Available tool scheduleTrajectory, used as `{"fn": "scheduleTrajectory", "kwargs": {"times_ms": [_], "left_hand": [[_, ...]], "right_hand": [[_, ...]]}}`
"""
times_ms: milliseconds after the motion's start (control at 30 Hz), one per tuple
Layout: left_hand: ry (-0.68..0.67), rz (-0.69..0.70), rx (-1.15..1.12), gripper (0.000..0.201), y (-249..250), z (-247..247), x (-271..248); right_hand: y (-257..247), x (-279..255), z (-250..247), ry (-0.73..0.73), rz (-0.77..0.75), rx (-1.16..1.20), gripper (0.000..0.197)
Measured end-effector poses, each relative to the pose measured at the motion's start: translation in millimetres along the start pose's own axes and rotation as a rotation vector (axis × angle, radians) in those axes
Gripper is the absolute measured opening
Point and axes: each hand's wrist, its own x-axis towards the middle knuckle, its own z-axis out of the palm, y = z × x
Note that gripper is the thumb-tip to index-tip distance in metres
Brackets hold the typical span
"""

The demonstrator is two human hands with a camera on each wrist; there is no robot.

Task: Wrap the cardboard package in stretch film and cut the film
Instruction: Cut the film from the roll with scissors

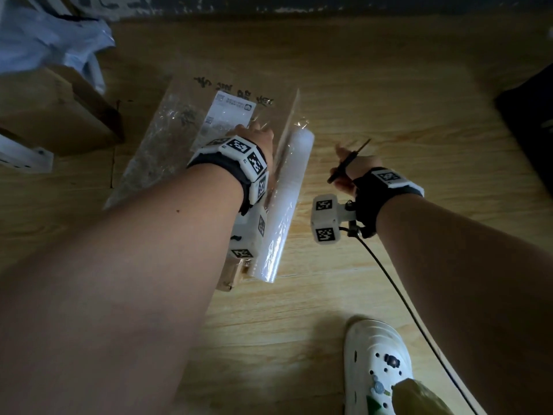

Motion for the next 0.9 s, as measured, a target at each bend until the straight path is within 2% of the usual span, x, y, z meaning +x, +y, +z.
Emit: {"fn": "scheduleTrajectory", "kwargs": {"times_ms": [133,167,267,367,467,633,700,800,833,900], "left_hand": [[0.26,0.022,-0.107,0.024,25,6,-11],[0.283,0.04,-0.151,0.019,37,12,-13],[0.159,0.048,-0.245,0.017,64,34,-17],[0.174,0.026,-0.185,0.032,74,43,-18],[0.125,-0.032,-0.133,0.043,77,47,-14],[0.101,-0.045,-0.223,0.027,78,32,-5],[0.088,-0.084,-0.346,0.029,86,32,-8],[0.137,-0.027,-0.38,0.036,94,44,-9],[0.116,-0.015,-0.392,0.035,93,47,-9],[-0.101,-0.092,-0.482,0.032,88,54,-8]], "right_hand": [[13,-1,6,-0.01,0.02,-0.103,0.037],[15,0,5,-0.01,0.027,-0.094,0.036],[22,3,-4,-0.017,0.036,-0.078,0.033],[27,5,-16,-0.015,0.035,-0.08,0.033],[32,8,-22,-0.011,0.06,-0.067,0.033],[34,4,-24,-0.044,0.052,-0.093,0.036],[37,3,-25,-0.067,0.038,-0.099,0.036],[45,1,-29,-0.074,0.029,-0.13,0.032],[47,2,-31,-0.072,0.029,-0.135,0.031],[49,4,-35,-0.069,0.029,-0.147,0.031]]}}
